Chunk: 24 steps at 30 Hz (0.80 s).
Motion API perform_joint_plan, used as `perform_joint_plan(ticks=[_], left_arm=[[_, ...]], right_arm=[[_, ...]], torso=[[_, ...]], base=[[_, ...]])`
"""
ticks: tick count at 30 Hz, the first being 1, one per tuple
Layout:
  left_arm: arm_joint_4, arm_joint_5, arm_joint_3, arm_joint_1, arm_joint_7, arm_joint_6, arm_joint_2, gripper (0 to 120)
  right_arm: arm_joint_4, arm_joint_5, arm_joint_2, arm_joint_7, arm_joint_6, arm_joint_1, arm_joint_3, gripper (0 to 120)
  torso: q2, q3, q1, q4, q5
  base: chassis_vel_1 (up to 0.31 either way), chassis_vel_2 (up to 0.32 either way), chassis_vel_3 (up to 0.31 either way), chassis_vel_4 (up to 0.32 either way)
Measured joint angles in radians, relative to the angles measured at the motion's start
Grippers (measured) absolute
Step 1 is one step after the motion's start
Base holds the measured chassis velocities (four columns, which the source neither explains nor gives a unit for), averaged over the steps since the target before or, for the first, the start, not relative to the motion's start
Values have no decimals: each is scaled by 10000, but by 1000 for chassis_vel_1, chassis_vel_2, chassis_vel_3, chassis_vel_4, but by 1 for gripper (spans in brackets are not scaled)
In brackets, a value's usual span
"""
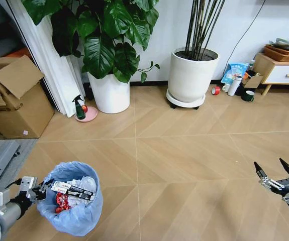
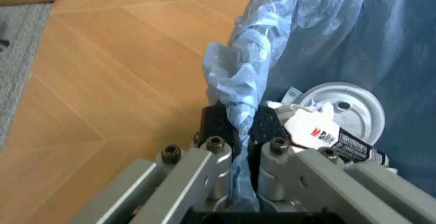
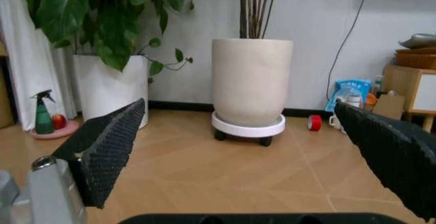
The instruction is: Pick up the trash bin and place the garbage on the floor into it.
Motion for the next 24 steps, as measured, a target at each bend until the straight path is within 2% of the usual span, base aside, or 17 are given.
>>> perform_joint_plan(ticks=[6,8,12,13,24], left_arm=[[-65,239,118,-1,-103,1,-297,0],[-332,298,295,55,-245,59,-504,0],[-606,377,138,310,-272,75,-567,0],[-646,424,33,395,-282,75,-587,0],[-824,898,-229,766,-201,28,-996,0]], right_arm=[[-393,-8,-33,-203,180,133,-170,100],[-399,4,-137,-242,197,0,-205,100],[-142,102,-366,-226,148,-110,-64,100],[-97,132,-405,-225,150,-122,-9,100],[-453,-8,-209,-406,286,347,-380,100]], torso=[[0,0,0,3,7],[0,0,0,3,-5],[0,0,0,4,5],[1,0,0,1,-3],[1,0,-1,2,5]], base=[[113,-104,-114,112],[98,-101,-97,111],[100,-113,-91,101],[91,-119,-91,99],[108,-104,-112,98]])
